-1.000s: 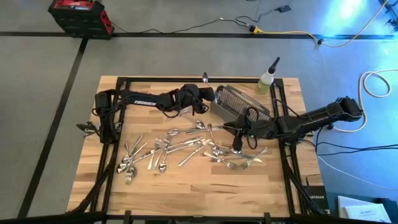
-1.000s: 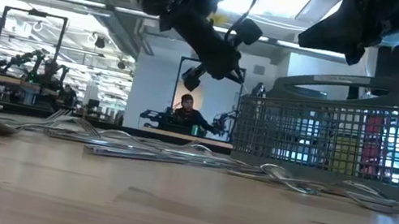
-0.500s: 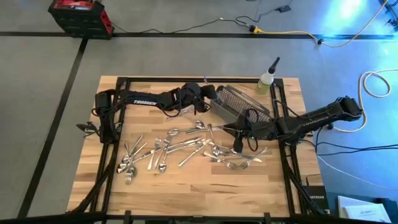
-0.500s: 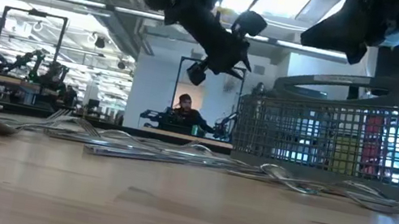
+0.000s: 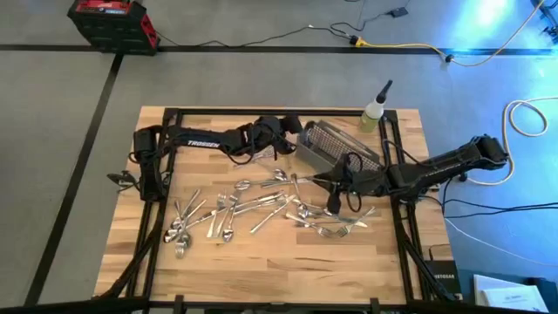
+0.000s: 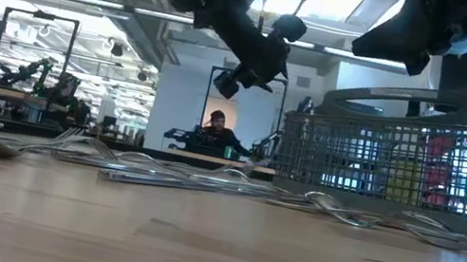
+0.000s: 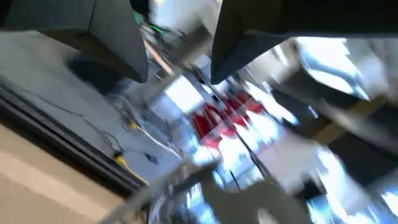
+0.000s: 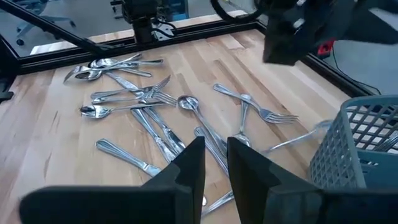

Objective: Sort silverware
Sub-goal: Put the silver spoon into the gray silverware organizer

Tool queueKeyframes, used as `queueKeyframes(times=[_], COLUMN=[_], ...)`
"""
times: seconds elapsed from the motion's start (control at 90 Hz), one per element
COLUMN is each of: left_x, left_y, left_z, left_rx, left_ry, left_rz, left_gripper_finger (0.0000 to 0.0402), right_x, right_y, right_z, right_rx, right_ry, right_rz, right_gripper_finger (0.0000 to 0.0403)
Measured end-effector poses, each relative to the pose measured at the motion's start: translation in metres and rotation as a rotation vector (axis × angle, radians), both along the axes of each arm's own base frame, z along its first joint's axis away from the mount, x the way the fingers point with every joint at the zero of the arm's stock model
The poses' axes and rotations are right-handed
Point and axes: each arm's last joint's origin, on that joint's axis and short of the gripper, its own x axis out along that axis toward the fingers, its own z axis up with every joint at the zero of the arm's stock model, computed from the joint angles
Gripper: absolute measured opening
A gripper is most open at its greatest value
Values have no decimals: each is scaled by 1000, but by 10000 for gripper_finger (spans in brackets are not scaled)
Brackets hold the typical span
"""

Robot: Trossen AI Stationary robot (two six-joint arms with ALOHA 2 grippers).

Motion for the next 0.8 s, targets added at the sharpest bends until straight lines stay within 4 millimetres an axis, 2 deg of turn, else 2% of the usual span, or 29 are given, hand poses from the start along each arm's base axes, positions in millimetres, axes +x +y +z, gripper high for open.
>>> queueKeyframes(times=[0.1, 0.178, 0.578, 0.667, 0.8], left_x=[-3, -7, -30, -29, -29], left_y=[1, 6, 51, 49, 36], left_z=[-2, -6, -25, -27, -36], left_rx=[-89, -222, -1279, -1463, -1580], left_ry=[-99, -213, -1112, -1170, -1230], left_rz=[110, 179, 627, 680, 791], left_gripper_finger=[162, 162, 162, 162, 162], right_x=[0, 0, -1, -1, -1], right_y=[0, 0, 0, 0, 0], right_z=[0, -1, -2, -2, -2], right_rx=[7, 6, 11, 12, 12], right_ry=[4, 9, 18, 18, 17], right_rz=[-3, -2, 6, 6, 7], right_gripper_finger=[51, 51, 51, 51, 51])
